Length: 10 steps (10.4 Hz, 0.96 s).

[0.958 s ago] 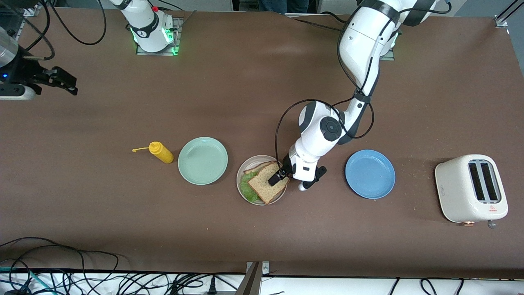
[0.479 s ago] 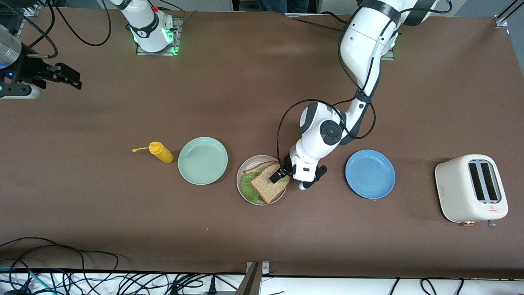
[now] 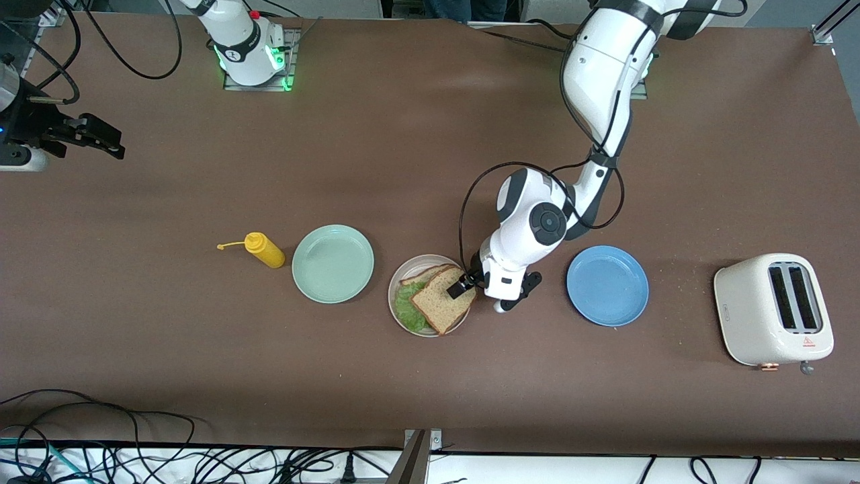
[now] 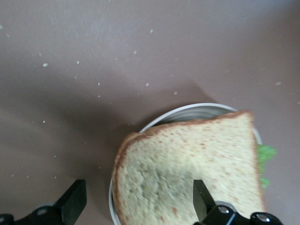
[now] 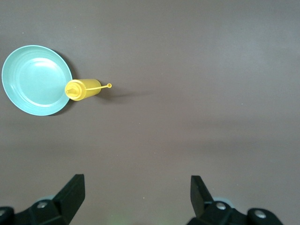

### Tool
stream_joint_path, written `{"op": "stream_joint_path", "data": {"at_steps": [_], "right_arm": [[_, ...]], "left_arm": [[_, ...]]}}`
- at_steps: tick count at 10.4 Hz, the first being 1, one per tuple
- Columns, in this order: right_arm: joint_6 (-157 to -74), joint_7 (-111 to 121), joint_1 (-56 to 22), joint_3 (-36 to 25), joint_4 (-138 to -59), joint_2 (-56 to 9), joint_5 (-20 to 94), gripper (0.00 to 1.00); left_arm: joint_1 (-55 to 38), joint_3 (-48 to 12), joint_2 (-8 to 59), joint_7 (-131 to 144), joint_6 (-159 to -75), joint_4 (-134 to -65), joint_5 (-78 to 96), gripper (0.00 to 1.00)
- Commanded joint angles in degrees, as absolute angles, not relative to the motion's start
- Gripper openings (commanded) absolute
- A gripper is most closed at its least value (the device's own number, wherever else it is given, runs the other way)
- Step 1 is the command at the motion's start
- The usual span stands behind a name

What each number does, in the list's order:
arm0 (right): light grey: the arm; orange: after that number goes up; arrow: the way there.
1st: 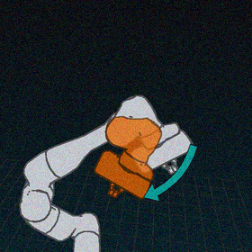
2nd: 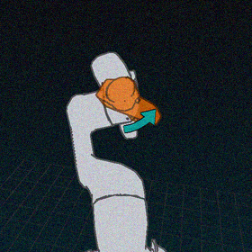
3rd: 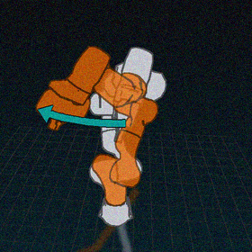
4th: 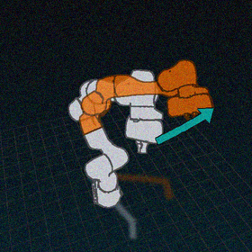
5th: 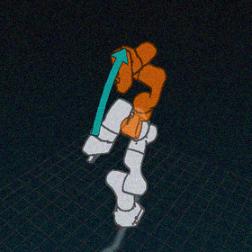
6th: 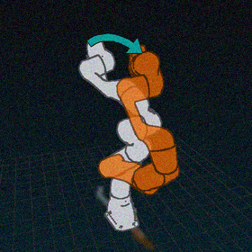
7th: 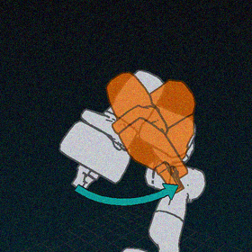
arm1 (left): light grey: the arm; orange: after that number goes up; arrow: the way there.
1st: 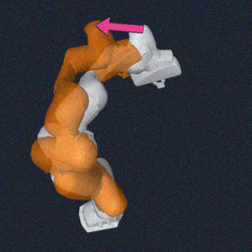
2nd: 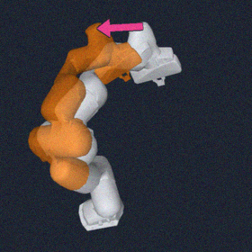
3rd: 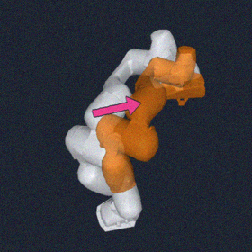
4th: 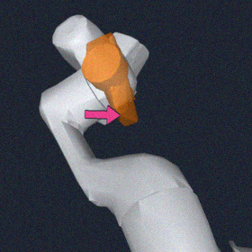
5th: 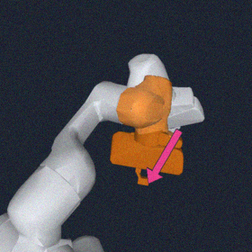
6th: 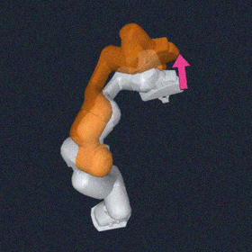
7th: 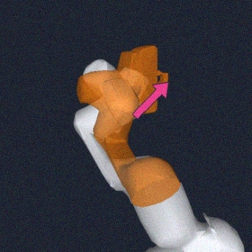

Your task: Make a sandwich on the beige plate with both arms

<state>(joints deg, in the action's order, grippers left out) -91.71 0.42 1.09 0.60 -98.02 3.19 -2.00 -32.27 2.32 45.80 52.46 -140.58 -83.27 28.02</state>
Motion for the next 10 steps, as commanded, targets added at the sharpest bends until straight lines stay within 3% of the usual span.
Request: {"op": "stream_joint_path", "data": {"at_steps": [1,10], "right_arm": [[-92.19,0.18,1.93,1.32,-96.94,2.99,-0.88,1.00],[-92.37,-0.79,1.93,1.06,-96.86,3.25,2.37,1.00]], "left_arm": [[-30.24,2.46,40.45,51.77,-136.16,-84.11,27.60,1.00],[-15.84,3.78,20.58,41.62,-110.67,-83.67,5.71,1.00]]}}
